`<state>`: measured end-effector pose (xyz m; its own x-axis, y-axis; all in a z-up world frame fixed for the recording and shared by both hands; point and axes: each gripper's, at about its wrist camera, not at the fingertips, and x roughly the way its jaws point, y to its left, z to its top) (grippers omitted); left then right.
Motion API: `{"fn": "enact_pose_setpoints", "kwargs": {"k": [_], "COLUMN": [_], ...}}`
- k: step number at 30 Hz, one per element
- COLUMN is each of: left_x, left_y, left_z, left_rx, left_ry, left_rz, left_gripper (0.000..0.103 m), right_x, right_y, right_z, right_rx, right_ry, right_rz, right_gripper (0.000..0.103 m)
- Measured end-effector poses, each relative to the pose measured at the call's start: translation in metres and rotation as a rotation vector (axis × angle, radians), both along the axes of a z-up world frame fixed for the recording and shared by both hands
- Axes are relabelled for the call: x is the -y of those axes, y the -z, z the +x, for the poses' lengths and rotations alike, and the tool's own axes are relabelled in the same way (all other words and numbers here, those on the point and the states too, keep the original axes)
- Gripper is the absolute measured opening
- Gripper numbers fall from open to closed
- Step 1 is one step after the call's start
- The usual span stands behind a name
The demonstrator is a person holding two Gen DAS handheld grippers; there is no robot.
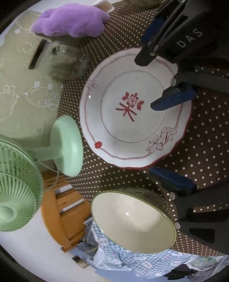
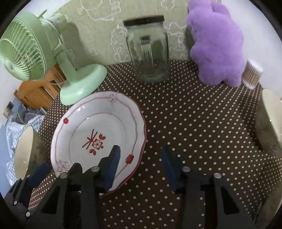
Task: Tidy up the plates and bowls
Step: 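Move the right gripper to the rim of the red-rimmed white plate, then close the right gripper on the plate rim and lift the plate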
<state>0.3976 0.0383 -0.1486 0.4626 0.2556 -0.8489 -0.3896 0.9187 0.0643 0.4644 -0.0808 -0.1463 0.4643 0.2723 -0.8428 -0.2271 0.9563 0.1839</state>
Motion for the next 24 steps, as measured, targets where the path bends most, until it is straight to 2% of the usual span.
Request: {"fn": "enact_pose_setpoints", "kwargs": {"k": [1, 5, 7, 14, 19, 24], "left_x": [-0.001, -0.004, -0.004, 0.007, 0.018, 0.035], "left_y": [0.003, 0.009, 0.011, 0.008, 0.005, 0.003], "left_z": [0.001, 0.001, 0.001, -0.001, -0.008, -0.016], "left_rx": [-0.009, -0.023, -0.023, -0.029, -0.040, -0.053], "left_ry": [-0.004, -0.010, -0.009, 0.029, 0.052, 0.113], "left_rz": [-0.001, -0.013, -0.009, -0.010, -0.044, -0.039], "left_gripper": [0.069, 0.069, 0.069, 0.067, 0.067, 0.066], "right_x": [-0.002, -0.010, -0.015, -0.019, -0.002, 0.022], "right_y": [0.004, 0.010, 0.012, 0.009, 0.002, -0.001], "right_z": [0.001, 0.004, 0.004, 0.000, -0.011, -0.025], "right_rx": [-0.012, -0.024, -0.027, -0.027, -0.025, -0.044], "right_ry": [-0.003, -0.024, -0.040, -0.044, -0.022, 0.006], "right_rz": [0.001, -0.003, -0.009, -0.031, -0.041, -0.058], "right_gripper": [0.043, 0.039, 0.030, 0.028, 0.027, 0.027]}}
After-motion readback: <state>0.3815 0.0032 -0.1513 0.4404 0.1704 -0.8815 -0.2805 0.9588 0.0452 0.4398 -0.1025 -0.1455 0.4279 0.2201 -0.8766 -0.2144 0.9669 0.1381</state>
